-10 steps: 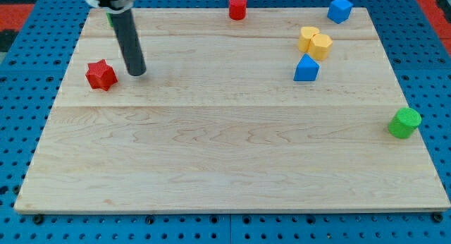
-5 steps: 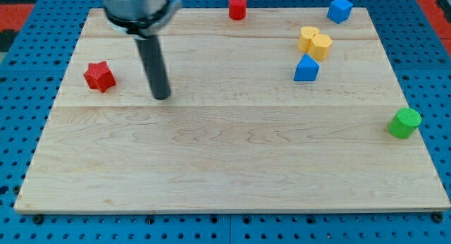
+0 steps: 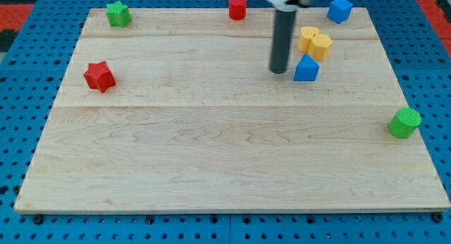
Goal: Move the blue triangle to the center right
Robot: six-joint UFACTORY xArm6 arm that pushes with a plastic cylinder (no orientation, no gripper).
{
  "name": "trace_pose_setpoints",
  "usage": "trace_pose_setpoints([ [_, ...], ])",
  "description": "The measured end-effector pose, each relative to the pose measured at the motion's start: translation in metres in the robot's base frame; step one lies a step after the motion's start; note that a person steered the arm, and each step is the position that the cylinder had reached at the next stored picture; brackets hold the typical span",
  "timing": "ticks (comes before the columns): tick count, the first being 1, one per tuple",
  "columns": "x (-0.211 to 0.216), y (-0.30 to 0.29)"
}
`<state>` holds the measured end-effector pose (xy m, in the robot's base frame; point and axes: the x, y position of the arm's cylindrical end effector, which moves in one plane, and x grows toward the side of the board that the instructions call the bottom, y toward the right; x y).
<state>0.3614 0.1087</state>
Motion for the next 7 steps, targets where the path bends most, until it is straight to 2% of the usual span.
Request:
trace_pose_setpoints([
  [1,0.0,0.037],
  [3,-0.025,0.045],
  [5,-0.008,0.093],
  [6,-0.009,0.099],
  [7,-0.033,0.069],
])
